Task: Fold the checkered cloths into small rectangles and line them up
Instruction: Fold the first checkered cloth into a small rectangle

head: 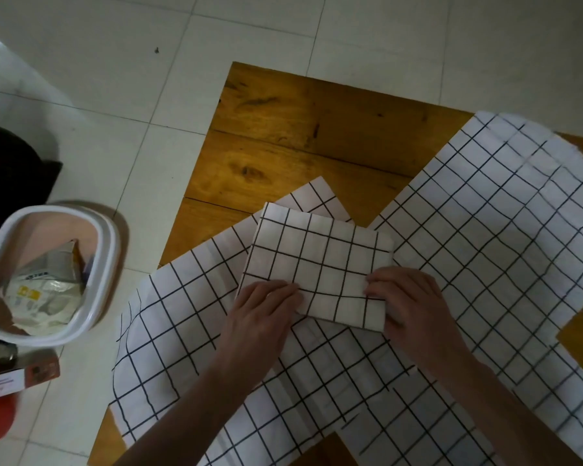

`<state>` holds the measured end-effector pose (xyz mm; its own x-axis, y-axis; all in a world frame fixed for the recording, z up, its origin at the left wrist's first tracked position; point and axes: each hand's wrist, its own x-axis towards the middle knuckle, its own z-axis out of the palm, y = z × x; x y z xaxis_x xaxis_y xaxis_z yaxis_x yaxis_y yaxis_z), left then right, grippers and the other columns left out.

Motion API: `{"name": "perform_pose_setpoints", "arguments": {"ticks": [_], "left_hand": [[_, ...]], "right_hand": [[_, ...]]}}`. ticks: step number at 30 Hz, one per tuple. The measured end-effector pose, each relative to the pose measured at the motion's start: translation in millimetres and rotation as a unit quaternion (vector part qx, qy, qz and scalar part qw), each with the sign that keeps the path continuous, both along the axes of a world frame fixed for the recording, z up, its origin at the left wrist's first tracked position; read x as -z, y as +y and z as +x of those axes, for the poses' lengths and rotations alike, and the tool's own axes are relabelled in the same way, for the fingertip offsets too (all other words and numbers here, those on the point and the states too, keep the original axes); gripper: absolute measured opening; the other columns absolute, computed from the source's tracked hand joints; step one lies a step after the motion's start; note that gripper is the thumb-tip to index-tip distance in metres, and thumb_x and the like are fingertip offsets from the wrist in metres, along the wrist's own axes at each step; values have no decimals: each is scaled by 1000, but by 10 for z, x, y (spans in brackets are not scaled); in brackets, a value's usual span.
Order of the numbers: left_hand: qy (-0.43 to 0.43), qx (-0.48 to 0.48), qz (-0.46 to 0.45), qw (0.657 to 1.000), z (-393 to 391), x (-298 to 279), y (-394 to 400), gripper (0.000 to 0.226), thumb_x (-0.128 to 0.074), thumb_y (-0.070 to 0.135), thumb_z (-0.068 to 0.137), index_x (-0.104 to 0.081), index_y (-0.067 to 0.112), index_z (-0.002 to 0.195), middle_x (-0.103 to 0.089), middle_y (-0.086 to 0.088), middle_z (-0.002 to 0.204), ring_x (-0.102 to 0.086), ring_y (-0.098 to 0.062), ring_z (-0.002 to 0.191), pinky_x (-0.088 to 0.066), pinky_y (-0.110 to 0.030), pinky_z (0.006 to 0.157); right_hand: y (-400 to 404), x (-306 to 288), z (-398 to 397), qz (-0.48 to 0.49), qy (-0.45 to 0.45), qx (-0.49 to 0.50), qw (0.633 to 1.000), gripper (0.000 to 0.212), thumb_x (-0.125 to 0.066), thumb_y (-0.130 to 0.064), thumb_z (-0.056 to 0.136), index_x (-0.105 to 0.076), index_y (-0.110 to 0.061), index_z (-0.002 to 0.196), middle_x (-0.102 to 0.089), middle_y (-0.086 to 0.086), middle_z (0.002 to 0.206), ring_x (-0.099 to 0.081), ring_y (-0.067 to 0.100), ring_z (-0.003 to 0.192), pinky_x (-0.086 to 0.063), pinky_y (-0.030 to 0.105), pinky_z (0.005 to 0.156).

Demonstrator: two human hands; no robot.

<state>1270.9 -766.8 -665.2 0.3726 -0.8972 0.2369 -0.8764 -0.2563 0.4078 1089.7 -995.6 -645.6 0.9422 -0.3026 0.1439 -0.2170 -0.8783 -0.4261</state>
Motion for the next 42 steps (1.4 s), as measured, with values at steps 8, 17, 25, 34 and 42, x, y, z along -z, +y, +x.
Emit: {"name": "perform_pose_setpoints", "arguments": {"ticks": [8,17,25,34,42], "left_hand": [[4,-23,37,999,-230,-155,-138,53,-58,41,96,-57,16,143,-65,-3,137,-58,-23,122,-45,-41,100],[123,-22,-37,992,-37,-67,85,40,-58,22,101,-61,14,139,-63,-1,137,-60,-15,124,-49,-28,106],[181,-46,-26,982,29,-56,223,39,-58,23,97,-58,18,136,-59,-3,135,-56,-15,125,-52,-34,103],[181,-273,-41,944,16,-152,141,19,-56,35,101,-64,18,99,-60,10,91,-49,-5,86,-47,-39,77],[233,-358,18,904,105,-224,1,3,-63,29,101,-61,27,102,-52,20,89,-44,-7,87,-48,-40,83]], "right_hand": [[197,-253,258,-100,-99,-74,987,23,-65,-29,97,-60,-18,117,-74,3,104,-58,19,105,-40,35,100],[-19,-299,259,-55,-65,-4,996,47,-66,-31,88,-56,-20,134,-74,-3,111,-57,15,110,-33,26,103],[-131,-136,328,175,-25,41,983,27,-81,-19,85,-74,-23,111,-62,-35,116,-58,-5,114,-46,22,101],[79,-241,538,316,-31,147,937,15,-72,-17,97,-69,-27,107,-73,-15,96,-70,5,93,-55,13,80],[111,-66,852,287,-7,185,940,24,-67,-27,101,-71,-14,121,-72,-10,94,-68,1,90,-55,13,76]]}}
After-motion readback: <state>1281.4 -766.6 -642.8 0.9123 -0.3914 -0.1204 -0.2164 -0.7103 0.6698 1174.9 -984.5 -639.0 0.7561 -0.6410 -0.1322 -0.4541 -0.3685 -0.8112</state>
